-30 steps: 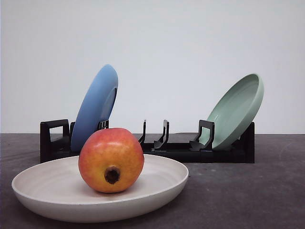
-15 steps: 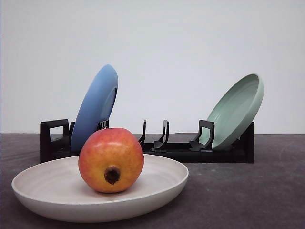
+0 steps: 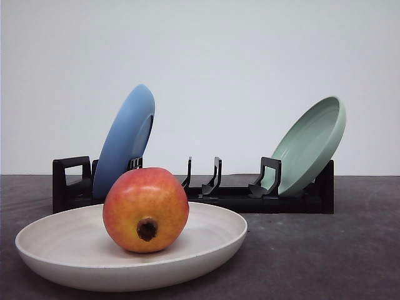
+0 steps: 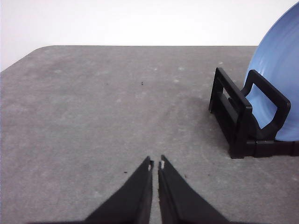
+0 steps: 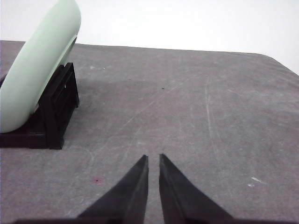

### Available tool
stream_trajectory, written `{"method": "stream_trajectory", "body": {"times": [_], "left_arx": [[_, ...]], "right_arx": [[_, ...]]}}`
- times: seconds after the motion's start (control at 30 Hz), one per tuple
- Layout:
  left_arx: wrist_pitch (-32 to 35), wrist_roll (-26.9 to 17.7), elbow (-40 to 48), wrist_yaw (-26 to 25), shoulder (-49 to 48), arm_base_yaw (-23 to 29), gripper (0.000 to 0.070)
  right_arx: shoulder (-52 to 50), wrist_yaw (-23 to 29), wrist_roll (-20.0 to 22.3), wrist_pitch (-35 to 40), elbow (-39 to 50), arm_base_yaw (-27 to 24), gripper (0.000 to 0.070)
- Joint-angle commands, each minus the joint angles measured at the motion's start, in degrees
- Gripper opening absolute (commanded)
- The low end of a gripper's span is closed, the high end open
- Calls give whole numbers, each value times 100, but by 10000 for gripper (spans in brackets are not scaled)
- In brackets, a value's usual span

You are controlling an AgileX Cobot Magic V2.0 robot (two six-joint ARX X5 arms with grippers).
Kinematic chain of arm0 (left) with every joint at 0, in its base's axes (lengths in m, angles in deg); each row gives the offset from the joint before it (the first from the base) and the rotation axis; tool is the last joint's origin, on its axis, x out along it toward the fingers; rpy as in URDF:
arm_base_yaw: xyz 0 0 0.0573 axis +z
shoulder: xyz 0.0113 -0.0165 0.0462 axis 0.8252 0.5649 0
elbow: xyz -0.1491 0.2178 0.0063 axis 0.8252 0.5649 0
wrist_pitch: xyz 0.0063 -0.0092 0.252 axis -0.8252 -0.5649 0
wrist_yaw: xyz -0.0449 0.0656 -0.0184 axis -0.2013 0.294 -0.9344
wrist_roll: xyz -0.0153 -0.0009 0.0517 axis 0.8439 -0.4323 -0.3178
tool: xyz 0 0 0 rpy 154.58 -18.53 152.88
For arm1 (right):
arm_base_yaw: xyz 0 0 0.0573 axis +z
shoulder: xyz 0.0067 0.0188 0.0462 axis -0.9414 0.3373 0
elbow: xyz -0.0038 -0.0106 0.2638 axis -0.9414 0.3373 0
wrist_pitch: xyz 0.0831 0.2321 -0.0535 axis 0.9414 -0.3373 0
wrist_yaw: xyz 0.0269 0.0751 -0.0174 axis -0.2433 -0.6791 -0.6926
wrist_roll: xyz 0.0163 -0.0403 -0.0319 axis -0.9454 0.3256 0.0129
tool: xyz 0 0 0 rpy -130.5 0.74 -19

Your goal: Place pomegranate in white plate

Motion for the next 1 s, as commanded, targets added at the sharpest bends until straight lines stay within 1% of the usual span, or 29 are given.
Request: {"method": "stream_trajectory", "body": {"times": [0.0, 0.97], "left_arx": [[-18, -2, 55, 9, -11, -11, 0], [-20, -2, 55, 9, -11, 4, 0]], "right_arx": [[-4, 20, -66, 35, 22, -4, 39], [-4, 21, -66, 35, 22, -9, 39]]}}
